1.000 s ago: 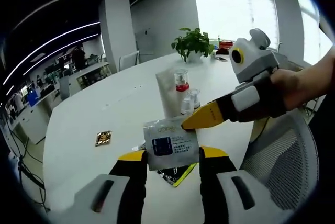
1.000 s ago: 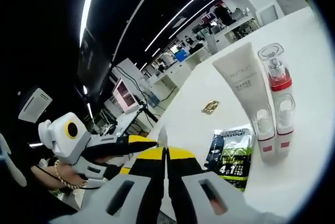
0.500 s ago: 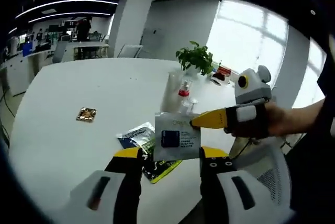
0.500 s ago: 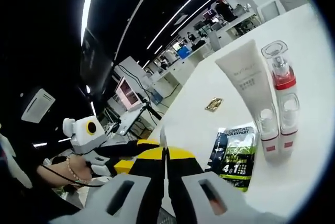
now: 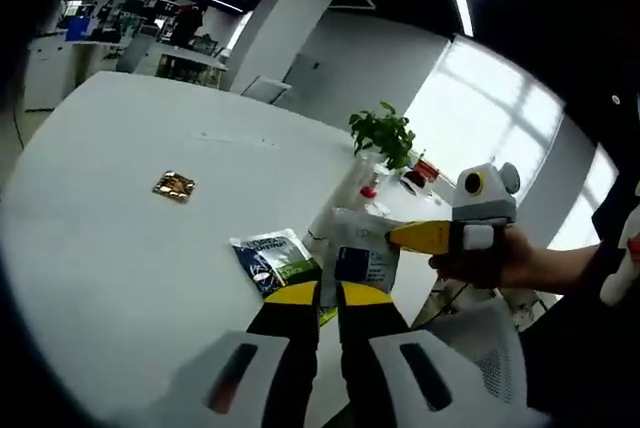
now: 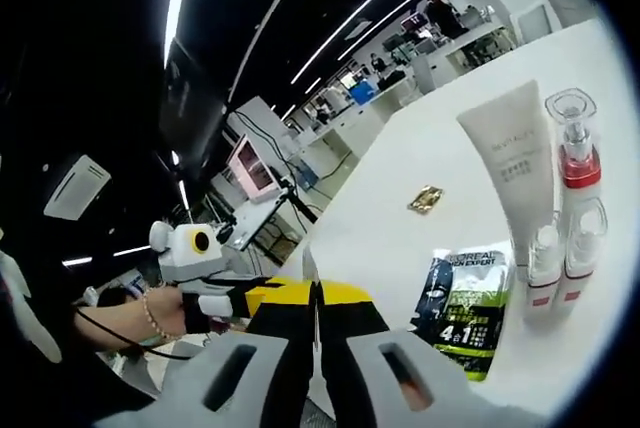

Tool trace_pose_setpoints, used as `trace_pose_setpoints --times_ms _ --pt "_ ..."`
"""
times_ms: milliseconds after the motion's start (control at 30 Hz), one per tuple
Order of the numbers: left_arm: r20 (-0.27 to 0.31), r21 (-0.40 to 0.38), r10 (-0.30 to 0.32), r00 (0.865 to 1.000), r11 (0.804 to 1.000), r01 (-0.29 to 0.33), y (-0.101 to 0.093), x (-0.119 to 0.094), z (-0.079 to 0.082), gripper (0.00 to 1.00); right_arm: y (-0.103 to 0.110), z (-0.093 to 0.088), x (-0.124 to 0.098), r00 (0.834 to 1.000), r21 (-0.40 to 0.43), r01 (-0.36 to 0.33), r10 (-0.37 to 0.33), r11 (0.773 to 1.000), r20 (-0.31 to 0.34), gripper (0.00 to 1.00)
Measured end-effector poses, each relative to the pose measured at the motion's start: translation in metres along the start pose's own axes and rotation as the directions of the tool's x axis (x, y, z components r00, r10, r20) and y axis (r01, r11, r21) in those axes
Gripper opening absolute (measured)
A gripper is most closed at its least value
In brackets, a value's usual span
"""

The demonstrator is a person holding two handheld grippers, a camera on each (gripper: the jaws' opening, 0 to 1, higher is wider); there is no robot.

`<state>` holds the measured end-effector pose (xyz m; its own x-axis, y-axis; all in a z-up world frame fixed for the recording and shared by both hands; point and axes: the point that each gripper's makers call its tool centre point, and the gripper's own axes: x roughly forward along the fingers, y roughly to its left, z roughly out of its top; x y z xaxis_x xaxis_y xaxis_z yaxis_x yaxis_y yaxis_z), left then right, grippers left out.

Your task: Arrange the skincare products in the storage area until every visible bottle or jar stands upright without overlapping.

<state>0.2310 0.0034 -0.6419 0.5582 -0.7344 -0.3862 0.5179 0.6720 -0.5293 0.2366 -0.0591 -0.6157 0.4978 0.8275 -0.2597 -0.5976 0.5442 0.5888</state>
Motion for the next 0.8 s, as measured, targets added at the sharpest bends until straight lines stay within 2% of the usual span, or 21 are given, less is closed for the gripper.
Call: trace_pose_setpoints --times_ms 67,167,233,367,433,500,633,800 --pt "-0.012 -0.054 0.013 1.000 0.998 -0.014 0.003 -0.001 -0.003 0.01 -0.005 -0.005 0.006 0.997 -0.096 0.048 -0.053 0.994 -0.052 0.01" --pt "-0.038 -0.100 0.046 0.998 0.994 -0.049 0.014 -0.003 -0.013 0.00 -0.003 -0.010 0.019 0.993 -0.181 0.058 -0.076 0.982 -0.094 0.01" --pt "-0.051 -0.147 0.062 0.997 0.987 -0.069 0.021 -0.004 -0.018 0.00 -0.009 -0.014 0.029 0.985 -0.266 0.094 -0.129 0.959 -0.115 0.01" --pt "-0.086 -0.158 0.105 0.991 0.980 -0.117 0.033 -0.004 -0.031 0.00 -0.023 -0.027 0.044 0.969 -0.385 0.119 -0.192 0.915 -0.157 0.01" --pt "-0.112 -0.159 0.124 0.986 0.977 -0.141 0.042 -0.003 -0.038 0.00 -0.023 -0.032 0.049 0.963 -0.406 0.123 -0.208 0.906 -0.173 0.01" --pt "-0.124 -0.160 0.132 0.983 0.976 -0.151 0.045 -0.002 -0.041 0.00 -0.031 -0.041 0.058 0.954 -0.459 0.118 -0.229 0.880 -0.193 0.01" --pt "-0.143 -0.175 0.147 0.979 0.970 -0.171 0.053 0.002 -0.050 0.00 -0.041 -0.050 0.069 0.945 -0.480 0.120 -0.249 0.869 -0.213 0.01" --pt "-0.184 -0.156 0.188 0.965 0.964 -0.217 0.069 0.010 -0.058 0.00 -0.050 -0.059 0.080 0.933 -0.505 0.110 -0.265 0.856 -0.245 0.01"
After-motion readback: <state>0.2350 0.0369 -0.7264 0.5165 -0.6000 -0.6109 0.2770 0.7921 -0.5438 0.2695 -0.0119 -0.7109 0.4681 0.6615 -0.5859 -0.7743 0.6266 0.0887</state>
